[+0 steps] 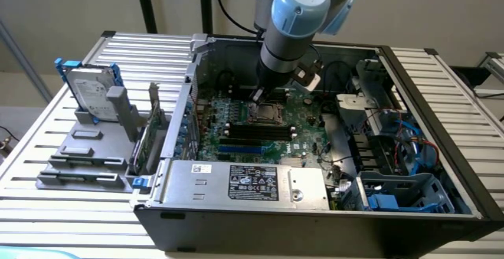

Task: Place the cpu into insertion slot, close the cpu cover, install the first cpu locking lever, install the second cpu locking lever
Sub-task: 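Install the first cpu locking lever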

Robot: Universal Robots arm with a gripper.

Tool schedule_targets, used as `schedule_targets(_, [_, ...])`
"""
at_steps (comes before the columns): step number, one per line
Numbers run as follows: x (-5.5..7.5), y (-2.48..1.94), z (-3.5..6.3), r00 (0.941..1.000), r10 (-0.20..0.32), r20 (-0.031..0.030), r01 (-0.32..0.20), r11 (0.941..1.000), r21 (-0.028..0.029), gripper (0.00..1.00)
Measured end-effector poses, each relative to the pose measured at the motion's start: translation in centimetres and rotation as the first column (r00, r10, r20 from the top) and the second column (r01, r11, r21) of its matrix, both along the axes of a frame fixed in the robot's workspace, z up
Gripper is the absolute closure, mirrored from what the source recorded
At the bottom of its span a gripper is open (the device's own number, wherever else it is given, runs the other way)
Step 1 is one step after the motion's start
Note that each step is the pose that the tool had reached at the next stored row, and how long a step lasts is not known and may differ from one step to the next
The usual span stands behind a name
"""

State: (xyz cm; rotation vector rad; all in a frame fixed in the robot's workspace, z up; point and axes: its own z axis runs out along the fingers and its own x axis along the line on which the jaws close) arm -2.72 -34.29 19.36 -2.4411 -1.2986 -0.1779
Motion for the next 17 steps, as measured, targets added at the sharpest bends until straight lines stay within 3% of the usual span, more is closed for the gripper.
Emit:
schedule_targets(8, [-0.10, 0.00, 0.00, 1.0000, 0.000, -0.0100, 0.000, 1.0000, 0.0000, 0.89])
schedule_targets(17, [0.19, 0.00, -0.10, 0.9999, 0.000, -0.0111, 0.000, 1.0000, 0.0002, 0.89])
